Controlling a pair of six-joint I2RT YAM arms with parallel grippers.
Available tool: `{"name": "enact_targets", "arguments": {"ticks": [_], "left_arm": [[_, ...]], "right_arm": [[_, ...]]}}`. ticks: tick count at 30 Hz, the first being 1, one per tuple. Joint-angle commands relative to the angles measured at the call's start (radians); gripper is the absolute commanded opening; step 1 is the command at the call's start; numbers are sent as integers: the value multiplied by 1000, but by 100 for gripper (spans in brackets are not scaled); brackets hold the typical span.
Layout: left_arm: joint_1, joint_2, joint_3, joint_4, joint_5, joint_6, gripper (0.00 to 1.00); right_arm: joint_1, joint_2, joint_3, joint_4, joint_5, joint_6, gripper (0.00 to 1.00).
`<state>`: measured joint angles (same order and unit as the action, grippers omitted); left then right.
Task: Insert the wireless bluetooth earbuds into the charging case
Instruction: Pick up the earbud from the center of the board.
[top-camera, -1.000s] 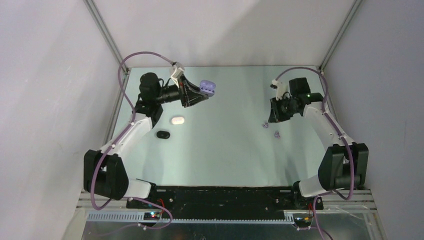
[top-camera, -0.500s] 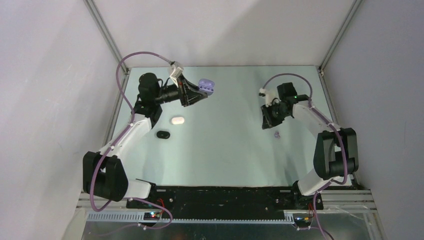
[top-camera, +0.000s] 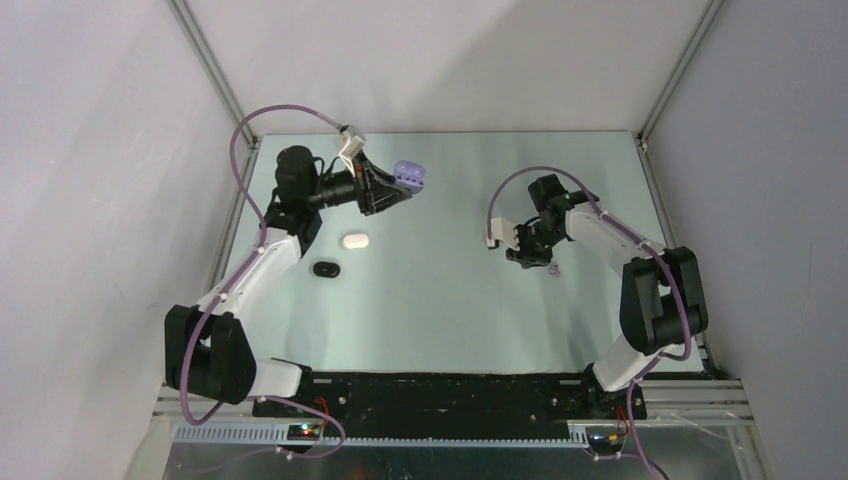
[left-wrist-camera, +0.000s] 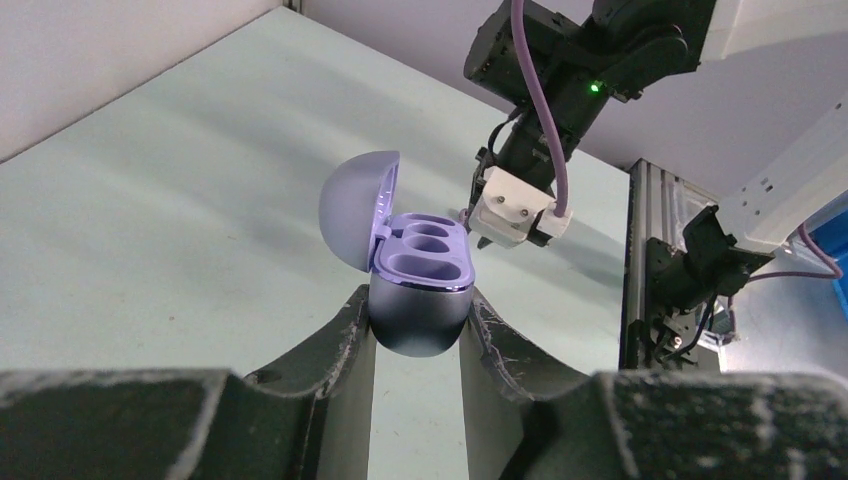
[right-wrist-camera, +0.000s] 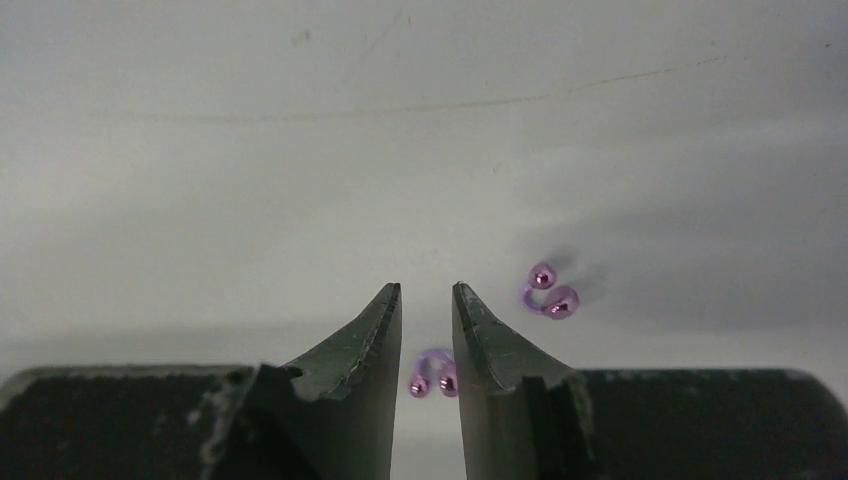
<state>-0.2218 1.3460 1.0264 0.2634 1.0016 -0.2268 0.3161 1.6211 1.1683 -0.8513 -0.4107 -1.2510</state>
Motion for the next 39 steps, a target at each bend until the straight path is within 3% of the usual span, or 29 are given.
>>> {"name": "enact_targets", "arguments": {"ticks": [1,12,39], "left_arm": [[9,-40,16,-28,16,58,0],[22,-49,31,-120,14,119,0],[41,-27,42,-143,11,138,1]], "right_arm": [[-26,41,35,-36,70,-316,30],[-68,127,34,24,125,-551,35],[-67,214,105,43,145,-600,35]]}}
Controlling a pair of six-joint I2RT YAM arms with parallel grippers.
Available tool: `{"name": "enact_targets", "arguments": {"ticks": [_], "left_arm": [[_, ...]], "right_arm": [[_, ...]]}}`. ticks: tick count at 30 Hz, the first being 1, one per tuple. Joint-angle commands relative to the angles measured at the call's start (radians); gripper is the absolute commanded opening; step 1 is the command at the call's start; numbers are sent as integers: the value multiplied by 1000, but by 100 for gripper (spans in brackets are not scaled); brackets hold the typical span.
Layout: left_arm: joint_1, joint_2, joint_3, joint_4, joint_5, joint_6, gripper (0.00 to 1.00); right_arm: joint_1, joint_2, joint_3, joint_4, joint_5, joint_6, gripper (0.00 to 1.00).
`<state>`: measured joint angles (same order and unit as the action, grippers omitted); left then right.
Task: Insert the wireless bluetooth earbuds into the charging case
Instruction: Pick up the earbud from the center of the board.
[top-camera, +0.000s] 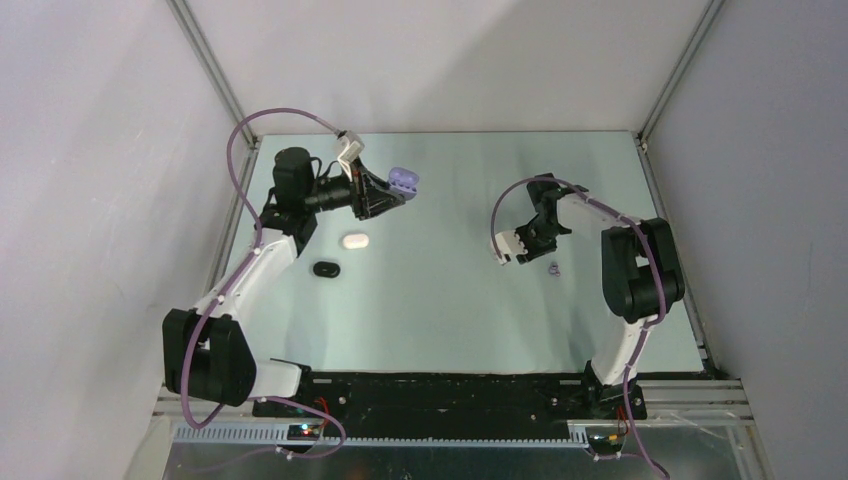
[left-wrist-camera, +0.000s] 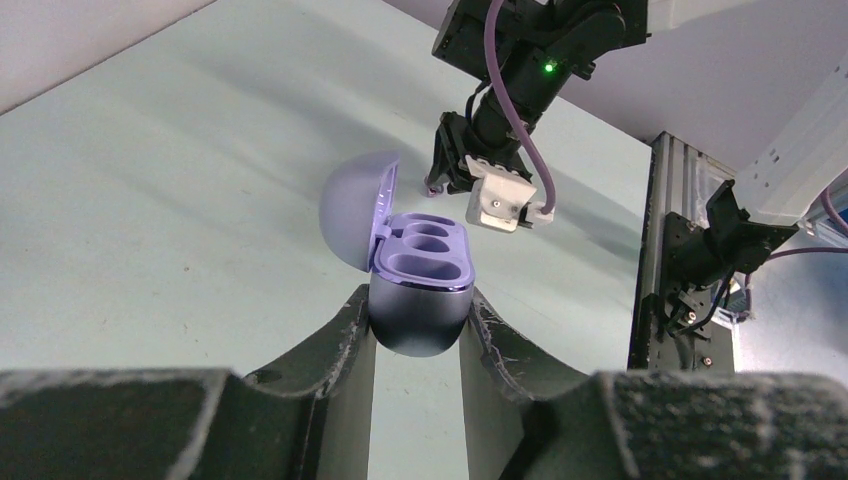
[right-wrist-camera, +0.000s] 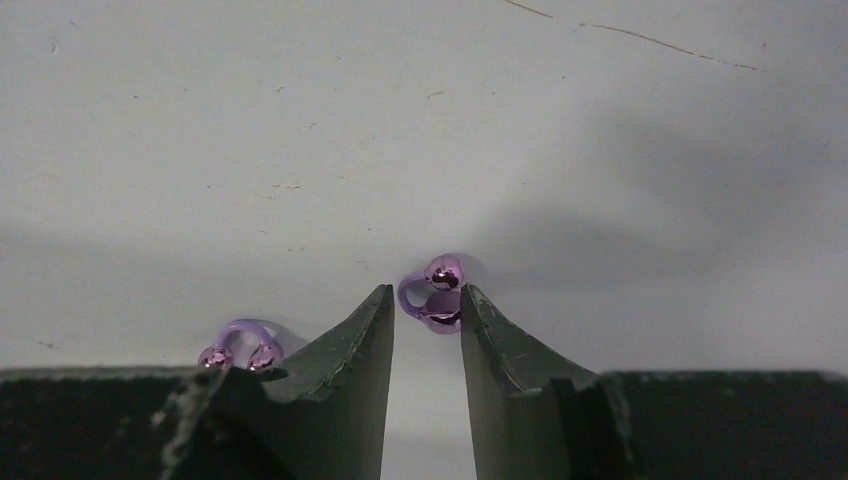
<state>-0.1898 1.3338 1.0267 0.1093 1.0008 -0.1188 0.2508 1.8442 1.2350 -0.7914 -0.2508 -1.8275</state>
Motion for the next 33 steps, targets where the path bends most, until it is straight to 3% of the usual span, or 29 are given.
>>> {"name": "enact_targets", "arguments": {"ticks": [1,6,14,33], "left_arm": [[9,-15,43,5,12,34,1],[12,-14,43,-2,11,41,1],[12,-7,44,15,17,32,1],[16,-8,52,-18,11,48,1]], "right_arm": [[-2,-17,41,-23,-26,-23,37],[-6,-72,43,-87,-68,-24,38],[-16,-25,81,-143,-21,-14,24],[-11,71,143,-170,-4,-33,20]]}}
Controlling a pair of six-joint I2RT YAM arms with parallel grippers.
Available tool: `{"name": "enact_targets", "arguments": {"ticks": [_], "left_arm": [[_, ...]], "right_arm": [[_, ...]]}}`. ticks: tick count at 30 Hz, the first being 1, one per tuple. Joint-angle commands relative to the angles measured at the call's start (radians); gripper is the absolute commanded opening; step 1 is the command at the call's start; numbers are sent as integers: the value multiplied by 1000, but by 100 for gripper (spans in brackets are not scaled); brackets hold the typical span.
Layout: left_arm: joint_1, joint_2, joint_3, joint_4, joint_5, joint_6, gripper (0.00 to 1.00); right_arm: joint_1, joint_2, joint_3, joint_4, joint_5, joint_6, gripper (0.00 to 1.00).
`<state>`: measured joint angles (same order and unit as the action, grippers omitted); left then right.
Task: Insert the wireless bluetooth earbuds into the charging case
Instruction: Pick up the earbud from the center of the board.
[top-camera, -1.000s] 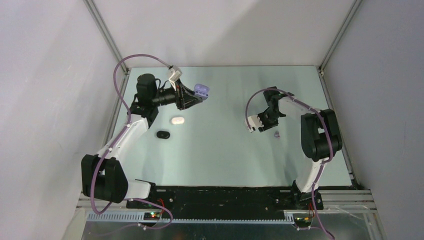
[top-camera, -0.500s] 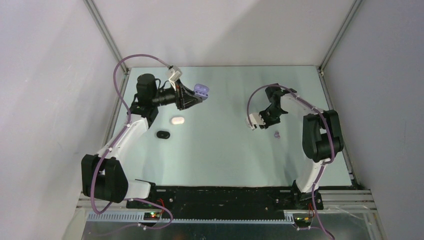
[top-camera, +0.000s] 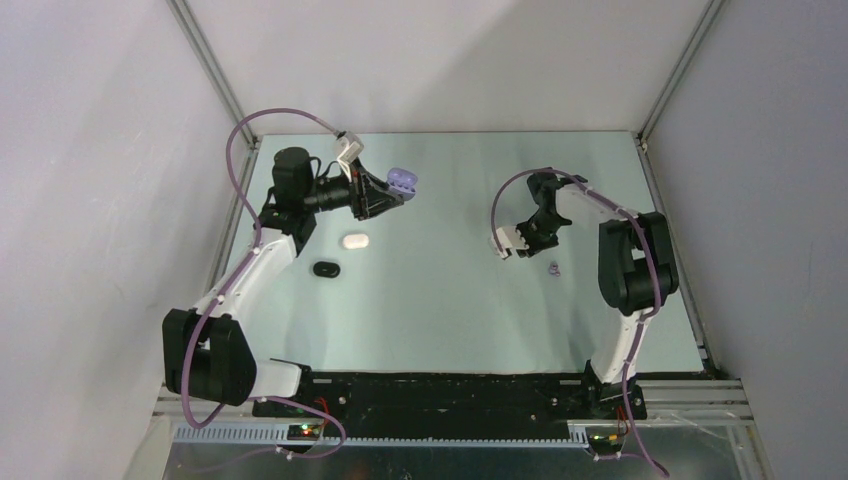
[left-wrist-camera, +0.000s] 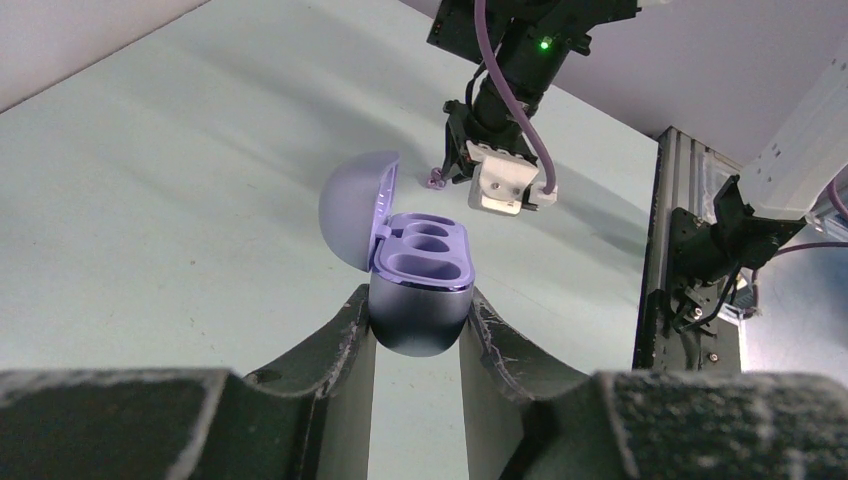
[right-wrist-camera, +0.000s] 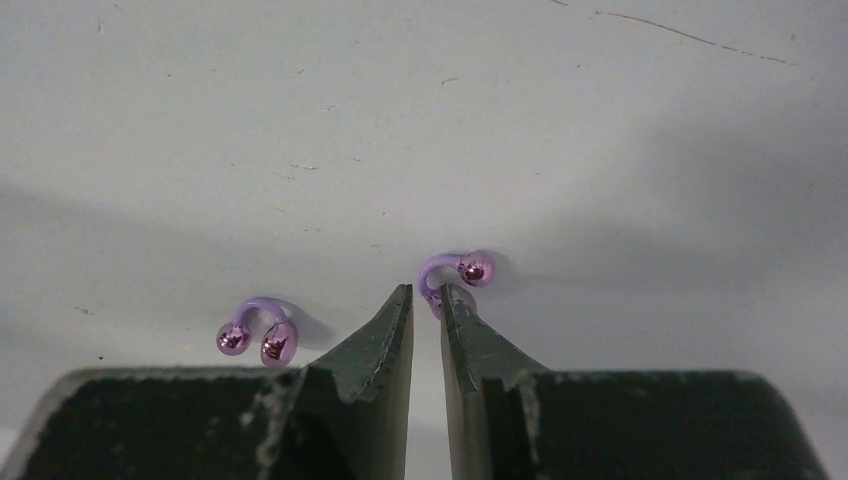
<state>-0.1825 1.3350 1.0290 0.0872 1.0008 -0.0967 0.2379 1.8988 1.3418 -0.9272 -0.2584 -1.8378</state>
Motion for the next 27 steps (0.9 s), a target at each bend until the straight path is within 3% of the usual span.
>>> {"name": "enact_targets", "arguments": {"ticks": [1,9,16,27], "left_arm": [[9,-8,49,3,11,27,1],[9,-5,53,-6,10,32,1],[10,-3,50,-3,6,32,1],[11,-1,45,8,6,28,2]], "right_arm": [[1,18,36,-32,4,-22,20],[7,32,36,16,9,2,28],[14,29,36,82,16,63,29],[20,6,55,125,0,191,13]]}}
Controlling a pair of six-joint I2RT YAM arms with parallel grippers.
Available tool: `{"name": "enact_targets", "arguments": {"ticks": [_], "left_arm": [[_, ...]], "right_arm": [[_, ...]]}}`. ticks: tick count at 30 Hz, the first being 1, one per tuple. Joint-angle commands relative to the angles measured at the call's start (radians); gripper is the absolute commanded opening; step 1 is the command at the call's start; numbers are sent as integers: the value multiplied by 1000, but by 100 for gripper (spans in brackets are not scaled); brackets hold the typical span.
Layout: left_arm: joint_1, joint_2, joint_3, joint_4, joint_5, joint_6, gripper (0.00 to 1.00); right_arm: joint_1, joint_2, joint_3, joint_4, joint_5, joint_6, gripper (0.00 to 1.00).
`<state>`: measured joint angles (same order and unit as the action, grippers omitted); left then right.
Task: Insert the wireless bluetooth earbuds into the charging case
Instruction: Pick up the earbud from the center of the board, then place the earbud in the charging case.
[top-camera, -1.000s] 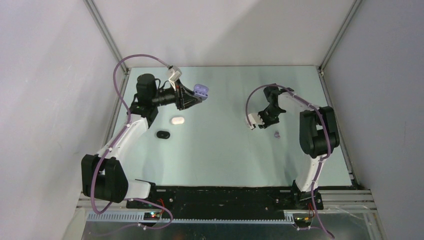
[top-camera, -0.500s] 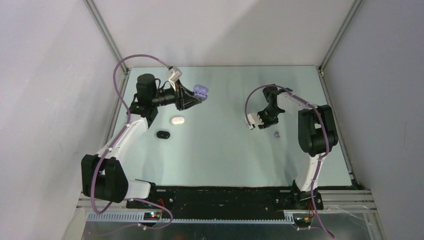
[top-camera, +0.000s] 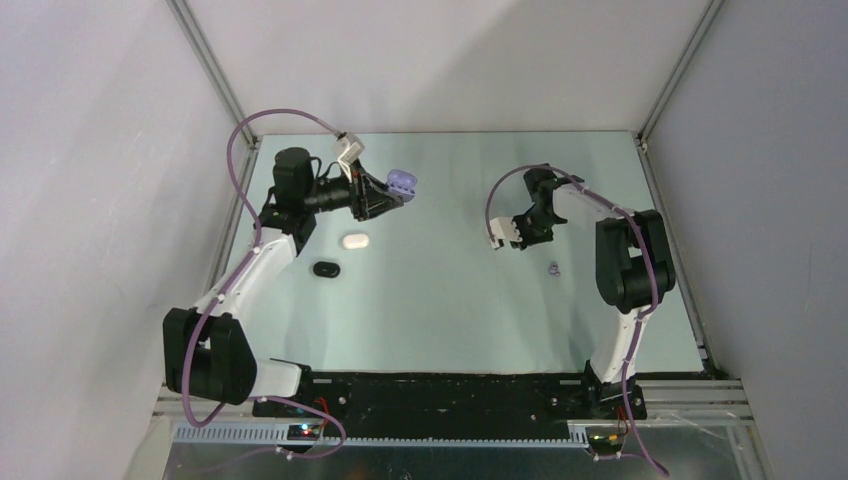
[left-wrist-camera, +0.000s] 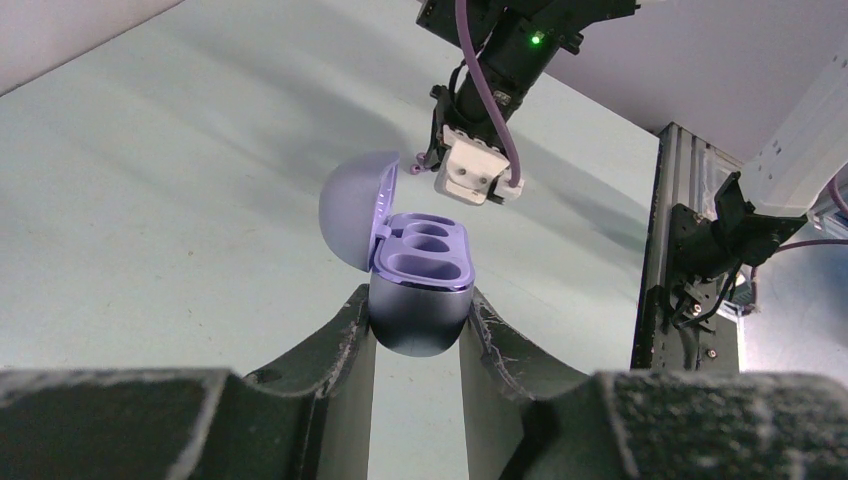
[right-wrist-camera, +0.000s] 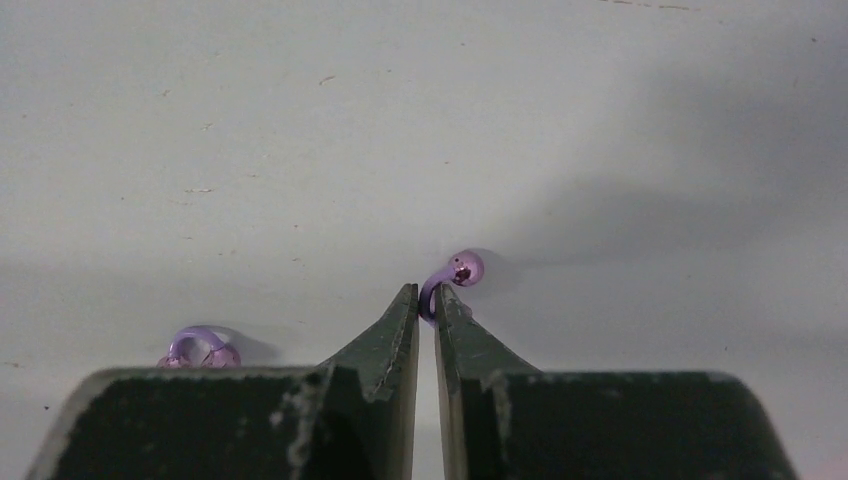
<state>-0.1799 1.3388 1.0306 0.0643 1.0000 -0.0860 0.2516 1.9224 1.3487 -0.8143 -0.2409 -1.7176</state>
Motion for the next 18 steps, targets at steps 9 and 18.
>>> {"name": "enact_targets", "arguments": {"ticks": [9,18], "left_arm": [[11,8,42,39,56,37,4],[10,61,69,75,188,126,7]], "right_arm": [[-30,-53,384,-403,-438,318,9],[44,-93,643,-605,-899,521,8]]}}
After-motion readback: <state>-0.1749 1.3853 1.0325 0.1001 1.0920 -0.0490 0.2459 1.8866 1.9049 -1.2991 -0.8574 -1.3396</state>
